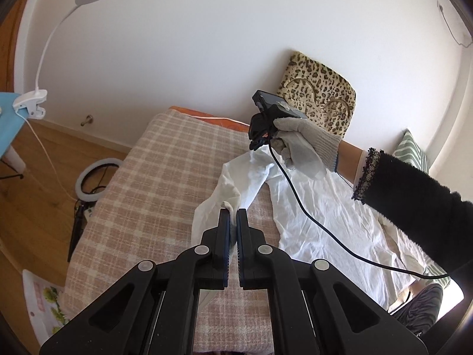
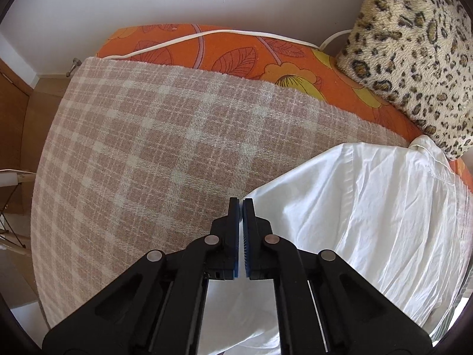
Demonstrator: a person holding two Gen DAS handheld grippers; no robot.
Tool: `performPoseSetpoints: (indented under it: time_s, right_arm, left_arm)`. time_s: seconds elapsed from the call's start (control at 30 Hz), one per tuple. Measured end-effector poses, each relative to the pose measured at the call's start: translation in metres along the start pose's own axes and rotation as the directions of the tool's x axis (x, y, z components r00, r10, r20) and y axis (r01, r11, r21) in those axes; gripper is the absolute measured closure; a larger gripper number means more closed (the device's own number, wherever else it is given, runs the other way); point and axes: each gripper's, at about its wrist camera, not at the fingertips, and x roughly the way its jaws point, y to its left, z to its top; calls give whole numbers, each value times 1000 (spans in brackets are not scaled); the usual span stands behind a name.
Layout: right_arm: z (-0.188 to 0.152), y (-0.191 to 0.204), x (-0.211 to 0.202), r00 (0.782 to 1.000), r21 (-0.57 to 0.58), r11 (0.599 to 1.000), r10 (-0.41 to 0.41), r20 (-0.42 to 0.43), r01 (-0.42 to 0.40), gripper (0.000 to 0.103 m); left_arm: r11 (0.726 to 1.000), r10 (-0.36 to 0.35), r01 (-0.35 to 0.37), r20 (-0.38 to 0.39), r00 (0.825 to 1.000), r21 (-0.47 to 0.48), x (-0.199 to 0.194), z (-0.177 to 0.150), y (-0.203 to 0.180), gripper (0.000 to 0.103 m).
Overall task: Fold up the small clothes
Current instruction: 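Lift the sleeve with the left tool and lay it across the shirt body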
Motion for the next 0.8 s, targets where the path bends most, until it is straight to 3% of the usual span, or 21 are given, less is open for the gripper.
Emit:
performPoseSetpoints:
  time_s: [0.17,0.3,0.43,0.53,0.63,0.7,0.73,0.77,0.8]
  right_arm:
    - [-3,-28,-26,994,36,995,93,54,-95,101]
    - [-10,-60,-49,973,79,975,200,113,-209,102]
    - [-26,-98,-55,955,99,957,255,154,-272,102]
    - [-37,-118,-50,952,123,952,257,163,-278,102]
    - [-48,-125,-48,920,155,909,366,143,-386,102]
    - [-52,-116,-54,912,115,908,390,126,-404,93]
    - [-53,-111,-59,909,91,908,397,125,-409,76]
    - [-54,-106,-64,905,73,906,406,126,-417,49]
    - [-57,-101,-67,900,59,903,415,131,-425,37]
  left_arm:
    - [998,-39,38,19,999,49,-13,-5,-23,100]
    - [992,-83,82,4,997,93,-16,-13,-49,100]
    - [978,-134,141,-57,989,156,-8,-31,-81,100]
    - [954,-150,177,-126,981,242,7,-50,-108,100]
    - [937,-176,226,-198,964,265,20,-67,-126,100]
    - [928,-184,250,-244,952,275,27,-77,-134,100]
    - [924,-183,257,-263,947,284,30,-81,-137,100]
    - [920,-184,264,-276,943,289,33,-85,-140,100]
    - [917,-187,272,-289,939,292,35,-87,-142,100]
